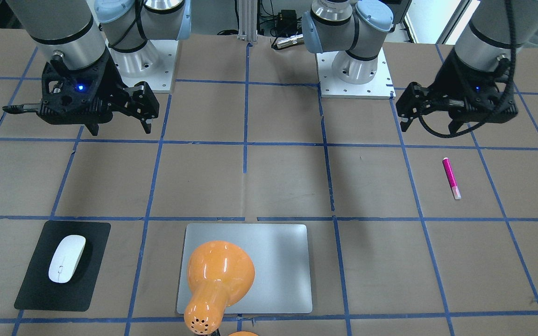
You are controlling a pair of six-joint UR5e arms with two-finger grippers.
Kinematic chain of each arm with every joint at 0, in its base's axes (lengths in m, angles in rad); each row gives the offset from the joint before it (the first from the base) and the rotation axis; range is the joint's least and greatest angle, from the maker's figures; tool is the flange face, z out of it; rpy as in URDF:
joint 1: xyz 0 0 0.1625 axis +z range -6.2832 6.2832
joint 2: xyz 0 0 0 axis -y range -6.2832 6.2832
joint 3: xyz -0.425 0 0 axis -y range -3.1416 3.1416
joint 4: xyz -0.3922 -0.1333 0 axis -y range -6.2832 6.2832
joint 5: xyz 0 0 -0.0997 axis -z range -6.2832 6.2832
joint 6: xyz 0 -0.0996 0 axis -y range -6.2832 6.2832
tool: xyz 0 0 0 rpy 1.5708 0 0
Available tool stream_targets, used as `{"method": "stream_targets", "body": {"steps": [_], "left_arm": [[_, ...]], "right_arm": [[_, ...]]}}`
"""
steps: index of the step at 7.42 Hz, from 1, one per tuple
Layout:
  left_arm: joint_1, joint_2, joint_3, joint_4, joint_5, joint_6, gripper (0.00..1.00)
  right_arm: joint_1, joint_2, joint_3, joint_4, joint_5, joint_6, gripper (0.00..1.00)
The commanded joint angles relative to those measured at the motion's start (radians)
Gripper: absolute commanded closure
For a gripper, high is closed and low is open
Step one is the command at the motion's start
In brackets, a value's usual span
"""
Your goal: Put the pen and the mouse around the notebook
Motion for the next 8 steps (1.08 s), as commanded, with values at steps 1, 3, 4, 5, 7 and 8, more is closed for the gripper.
{"method": "stream_targets", "body": {"steps": [1,3,4,5,7,8], "left_arm": [[0.248,-0.034,-0.175,0.216,-0.007,0.277,0.0],[0.332,-0.089,-0.397,0.547,-0.007,0.383,0.0],[0.332,-0.13,-0.464,0.68,-0.006,0.384,0.0],[0.334,-0.181,-0.475,0.736,-0.003,0.387,0.0],[0.364,-0.235,-0.48,0.739,-0.007,0.381,0.0],[0.365,-0.249,-0.48,0.739,-0.003,0.381,0.02]], "right_arm": [[0.0,0.0,0.0,0.001,0.0,0.0,0.0],[0.0,0.0,0.002,-0.001,0.0,0.0,0.0],[0.0,0.0,0.002,-0.001,-0.003,-0.001,0.0],[0.0,0.001,0.003,-0.001,-0.005,0.0,0.0],[0.0,0.001,0.005,0.001,-0.009,0.0,0.0],[0.0,0.0,0.002,0.002,-0.009,0.0,0.0]]}}
